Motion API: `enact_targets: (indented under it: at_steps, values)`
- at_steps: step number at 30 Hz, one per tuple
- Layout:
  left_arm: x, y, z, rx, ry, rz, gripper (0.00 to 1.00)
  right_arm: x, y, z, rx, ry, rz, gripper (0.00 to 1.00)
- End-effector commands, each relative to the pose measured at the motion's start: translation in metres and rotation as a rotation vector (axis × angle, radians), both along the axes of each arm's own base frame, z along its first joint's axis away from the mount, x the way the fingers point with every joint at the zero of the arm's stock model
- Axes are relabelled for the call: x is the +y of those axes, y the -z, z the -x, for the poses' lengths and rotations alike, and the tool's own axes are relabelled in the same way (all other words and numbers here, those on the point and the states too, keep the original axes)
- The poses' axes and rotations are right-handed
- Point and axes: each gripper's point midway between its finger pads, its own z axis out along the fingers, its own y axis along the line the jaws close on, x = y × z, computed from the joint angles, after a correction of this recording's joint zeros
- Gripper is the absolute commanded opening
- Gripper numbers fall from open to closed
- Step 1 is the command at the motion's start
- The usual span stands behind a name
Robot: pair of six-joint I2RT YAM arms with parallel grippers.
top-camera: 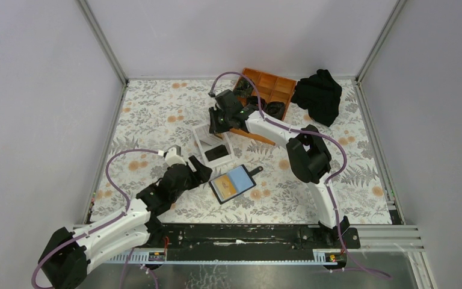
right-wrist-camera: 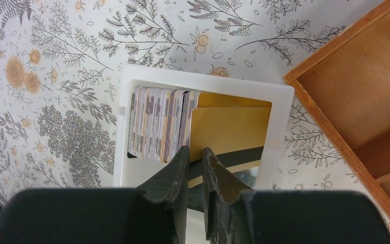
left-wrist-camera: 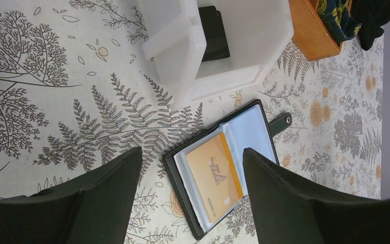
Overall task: Put the credit cards into the card holder
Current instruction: Pick up the credit card from the storage box.
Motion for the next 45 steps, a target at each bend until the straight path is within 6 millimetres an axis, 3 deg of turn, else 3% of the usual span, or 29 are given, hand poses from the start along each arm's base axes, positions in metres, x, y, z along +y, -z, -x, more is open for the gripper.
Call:
enact_targets:
  at_steps: [1, 13, 45]
  values:
    - [-0.002, -0.005, -0.005, -0.028, 0.009, 0.004, 0.8, 0.002, -0.02, 0.006, -0.015, -0.009, -0.011, 0.16]
    - [-0.005, -0.006, -0.007, -0.026, 0.017, 0.01, 0.8, -0.002, -0.032, 0.005, -0.042, -0.004, -0.012, 0.16]
    - [-0.007, -0.001, -0.005, -0.006, 0.02, 0.026, 0.8, -0.012, -0.029, 0.01, -0.022, -0.01, -0.028, 0.27]
